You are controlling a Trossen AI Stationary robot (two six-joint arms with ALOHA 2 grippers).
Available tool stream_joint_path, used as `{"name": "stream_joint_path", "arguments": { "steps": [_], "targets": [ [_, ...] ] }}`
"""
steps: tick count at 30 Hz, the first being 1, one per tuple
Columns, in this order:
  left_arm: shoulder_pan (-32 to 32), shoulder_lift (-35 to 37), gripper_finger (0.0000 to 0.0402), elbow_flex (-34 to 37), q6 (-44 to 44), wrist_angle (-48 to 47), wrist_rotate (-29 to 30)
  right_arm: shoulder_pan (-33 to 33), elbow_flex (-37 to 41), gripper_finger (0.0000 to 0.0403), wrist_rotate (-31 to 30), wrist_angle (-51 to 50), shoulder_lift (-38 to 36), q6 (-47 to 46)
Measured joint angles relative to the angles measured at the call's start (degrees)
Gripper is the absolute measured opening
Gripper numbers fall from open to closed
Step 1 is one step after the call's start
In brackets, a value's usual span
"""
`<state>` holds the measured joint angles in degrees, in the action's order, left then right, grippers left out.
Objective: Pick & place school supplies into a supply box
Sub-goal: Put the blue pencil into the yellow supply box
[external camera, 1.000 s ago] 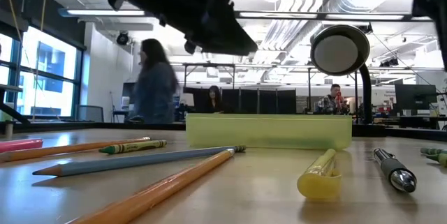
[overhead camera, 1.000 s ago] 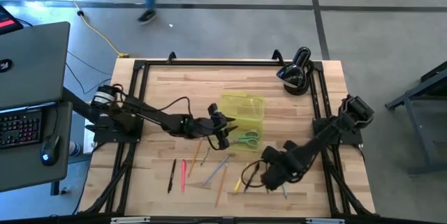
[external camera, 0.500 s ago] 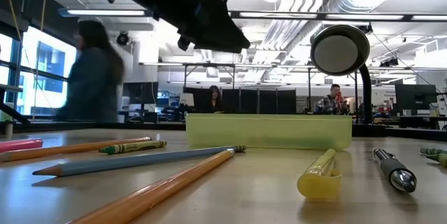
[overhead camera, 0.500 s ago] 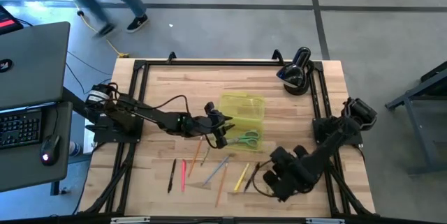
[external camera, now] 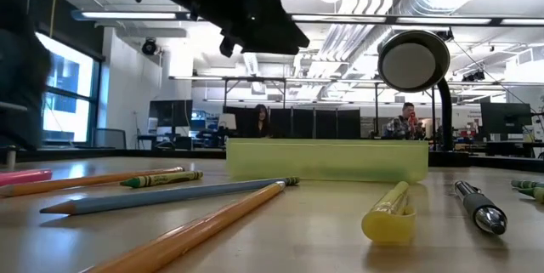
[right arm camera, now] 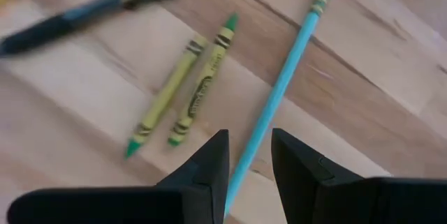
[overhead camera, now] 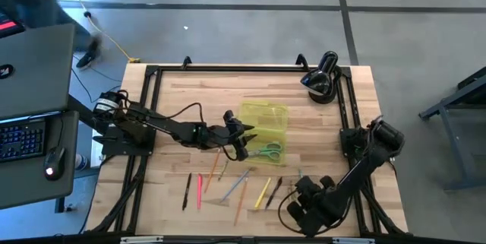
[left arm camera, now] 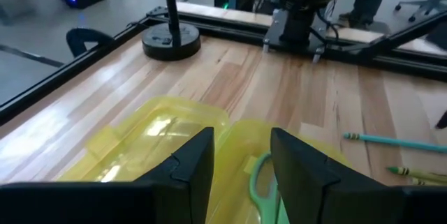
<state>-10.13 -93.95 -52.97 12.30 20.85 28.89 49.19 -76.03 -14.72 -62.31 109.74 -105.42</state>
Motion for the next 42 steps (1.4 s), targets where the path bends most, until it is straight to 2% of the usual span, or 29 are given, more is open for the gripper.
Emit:
{"name": "stream_joint_path", "arguments": {
  "steps": [8, 30, 42],
  "targets": [
    [0.0, 0.0, 0.0172, 0.0, 0.0, 0.0, -0.2, 0.0, 0.0, 0.0087, 1.2, 1.1, 5.8, -1.3],
    [0.0, 0.0, 0.0172, 0.0, 0.0, 0.0, 0.0, -1.1, 0.0, 0.0087, -1.2, -0.6, 5.9, -1.0],
    [0.0, 0.0, 0.0172, 0.0, 0.0, 0.0, 0.0, -1.6, 1.3, 0.0082, 2.5, -2.0, 5.8, -2.7]
  ]
}}
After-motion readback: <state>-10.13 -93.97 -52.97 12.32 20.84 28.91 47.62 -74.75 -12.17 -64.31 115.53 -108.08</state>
